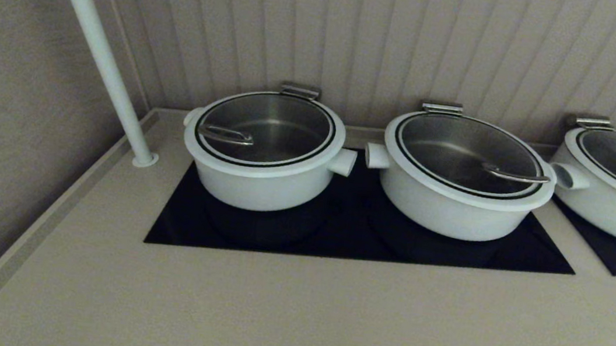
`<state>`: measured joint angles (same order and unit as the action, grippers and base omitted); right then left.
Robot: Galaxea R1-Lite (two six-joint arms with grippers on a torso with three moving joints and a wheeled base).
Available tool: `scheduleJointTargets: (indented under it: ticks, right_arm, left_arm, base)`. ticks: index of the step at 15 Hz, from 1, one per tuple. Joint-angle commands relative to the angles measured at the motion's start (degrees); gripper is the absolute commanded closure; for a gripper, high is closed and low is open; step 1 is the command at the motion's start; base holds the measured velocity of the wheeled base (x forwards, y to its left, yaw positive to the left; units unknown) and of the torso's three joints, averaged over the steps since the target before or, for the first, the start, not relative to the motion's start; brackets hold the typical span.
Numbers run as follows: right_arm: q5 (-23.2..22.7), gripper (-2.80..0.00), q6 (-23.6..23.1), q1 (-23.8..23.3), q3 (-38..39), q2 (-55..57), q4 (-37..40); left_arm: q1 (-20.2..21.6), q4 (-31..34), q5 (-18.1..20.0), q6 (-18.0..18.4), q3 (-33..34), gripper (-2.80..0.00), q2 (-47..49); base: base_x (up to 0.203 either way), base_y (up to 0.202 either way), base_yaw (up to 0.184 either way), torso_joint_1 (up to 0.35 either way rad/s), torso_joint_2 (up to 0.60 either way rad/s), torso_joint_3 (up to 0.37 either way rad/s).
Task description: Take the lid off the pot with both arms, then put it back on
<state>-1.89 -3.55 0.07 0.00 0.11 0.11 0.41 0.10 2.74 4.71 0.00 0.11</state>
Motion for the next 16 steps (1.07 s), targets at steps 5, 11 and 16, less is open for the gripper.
scheduleJointTargets:
  ticks: [5,11,16]
  right_arm:
    - [-0.04,0.00,-0.05,0.01,0.00,-0.02,-0.02]
    - [-0.04,0.00,-0.05,0.01,0.00,-0.02,-0.02]
    - [-0.04,0.00,-0.05,0.05,0.00,-0.02,-0.02]
  left_arm:
    - [0.02,-0.01,-0.02,0.04,0.00,0.00,-0.02]
    - [0.02,-0.01,-0.02,0.04,0.00,0.00,-0.02]
    - [0.02,0.04,0.04,0.04,0.00,0.00,-0.02]
  base:
    - [0.000,0.000,0.000,0.000,0.00,0.000]
    - [0.000,0.000,0.000,0.000,0.00,0.000]
    - [0.000,0.000,0.000,0.000,0.00,0.000]
